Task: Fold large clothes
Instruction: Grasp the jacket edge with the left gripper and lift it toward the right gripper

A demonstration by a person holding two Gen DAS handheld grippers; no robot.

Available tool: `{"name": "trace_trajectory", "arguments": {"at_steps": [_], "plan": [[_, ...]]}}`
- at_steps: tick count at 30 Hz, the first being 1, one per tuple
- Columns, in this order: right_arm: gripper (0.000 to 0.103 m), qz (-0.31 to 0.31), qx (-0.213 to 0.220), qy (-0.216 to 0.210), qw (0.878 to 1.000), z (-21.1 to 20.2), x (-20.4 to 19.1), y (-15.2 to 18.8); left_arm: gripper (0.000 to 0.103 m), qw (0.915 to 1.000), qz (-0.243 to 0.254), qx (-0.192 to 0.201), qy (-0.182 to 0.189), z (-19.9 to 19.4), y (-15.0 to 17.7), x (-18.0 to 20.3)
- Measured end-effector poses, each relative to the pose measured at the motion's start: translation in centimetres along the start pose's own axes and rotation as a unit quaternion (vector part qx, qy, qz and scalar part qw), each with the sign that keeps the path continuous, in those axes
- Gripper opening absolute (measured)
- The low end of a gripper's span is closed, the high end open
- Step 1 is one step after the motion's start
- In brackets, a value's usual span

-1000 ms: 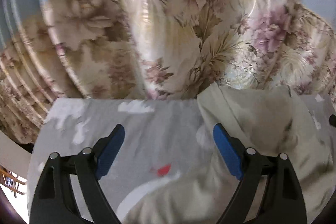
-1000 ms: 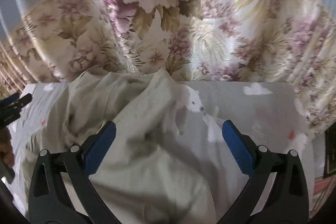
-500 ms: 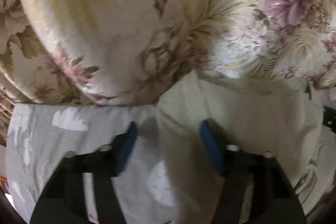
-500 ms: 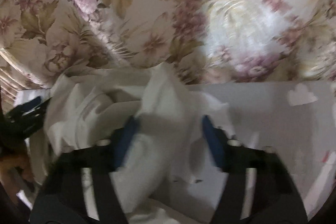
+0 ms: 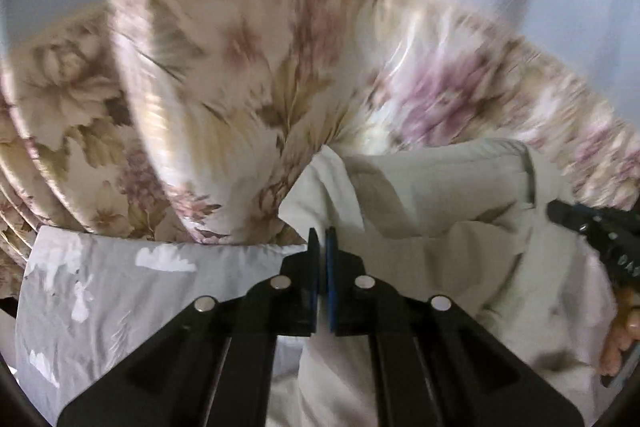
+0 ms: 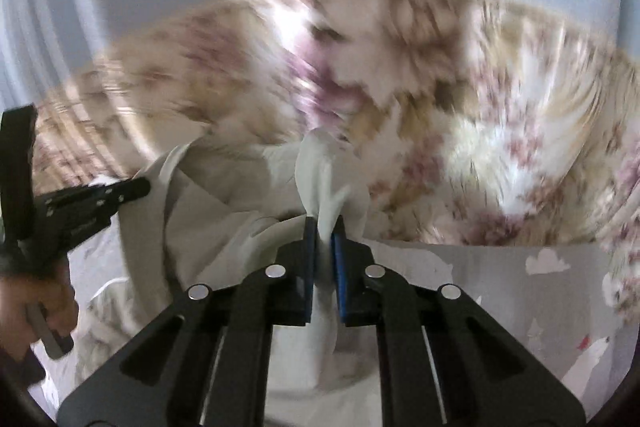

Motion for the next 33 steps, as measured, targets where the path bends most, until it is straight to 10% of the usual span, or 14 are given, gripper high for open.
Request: {"name": "trace_trajectory", "arguments": {"at_steps": [6, 16, 19, 33], "plan": [[0.009, -0.058, 0.04, -0.038, 0.997, -7.8, -3.9, 7.4, 0.003, 0.9981, 0.036, 0.041, 0.031, -8.9, 7.8, -0.3], [0.027, -0.059, -0.042, 0.014, 0.997, -8.4, -3.9, 24.1, 0.002, 0.9987, 0.029, -0.034, 0.026, -10.6, 24.6, -1.7], [0.059, -0.036, -0.021, 0.018, 0.999, -11.1, -2.8, 25.6, 0.003, 0.9988, 0.017, -0.035, 0.03, -12.6, 25.3, -2.3], [0.066, -0.028, 0.038, -0.005, 0.999, -15.8, -7.1, 22.1, 0.054, 0.9998, 0.019, 0.009, 0.006, -16.9, 22.3, 0.6]]}}
Point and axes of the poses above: each gripper's, at about its wrist camera, not at the fingertips, and z roughly the way its jaws point, x to its right, y to its underside, the point moved 2 cm from there along z, roughly the way its jaws point, and after that the axes turned 5 degrees about -x, right-handed, at the moved point
